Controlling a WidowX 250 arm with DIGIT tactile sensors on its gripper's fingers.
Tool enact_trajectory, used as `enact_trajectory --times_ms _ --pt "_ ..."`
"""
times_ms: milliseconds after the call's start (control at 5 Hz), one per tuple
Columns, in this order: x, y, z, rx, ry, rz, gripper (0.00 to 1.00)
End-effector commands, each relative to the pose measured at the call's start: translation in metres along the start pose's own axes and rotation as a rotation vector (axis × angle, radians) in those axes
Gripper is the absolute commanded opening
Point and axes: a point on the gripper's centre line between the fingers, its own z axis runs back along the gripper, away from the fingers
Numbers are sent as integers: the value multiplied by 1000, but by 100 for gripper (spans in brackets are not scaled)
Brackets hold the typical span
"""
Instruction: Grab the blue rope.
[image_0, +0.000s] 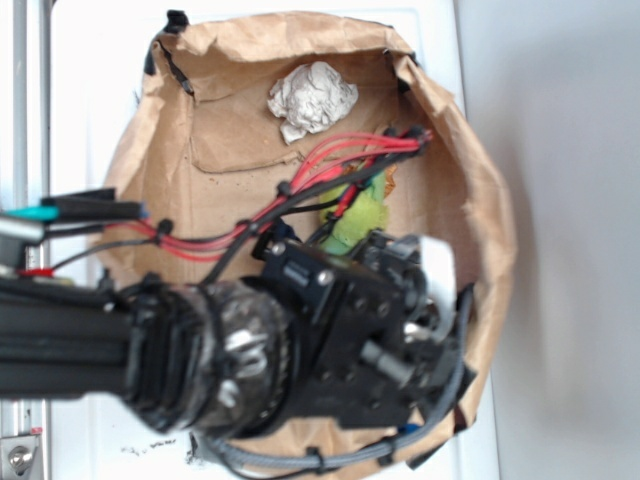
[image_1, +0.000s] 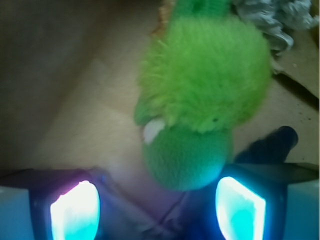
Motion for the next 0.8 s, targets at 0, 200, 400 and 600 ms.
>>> enact_trajectory --times_ms 0,200,400,600 --pt "12 4 29 -99 44 21 100" --pt "18 4 25 -93 31 42 100" --pt "12 -2 15 -72 20 30 100" --pt "2 -9 0 -53 -7 5 100"
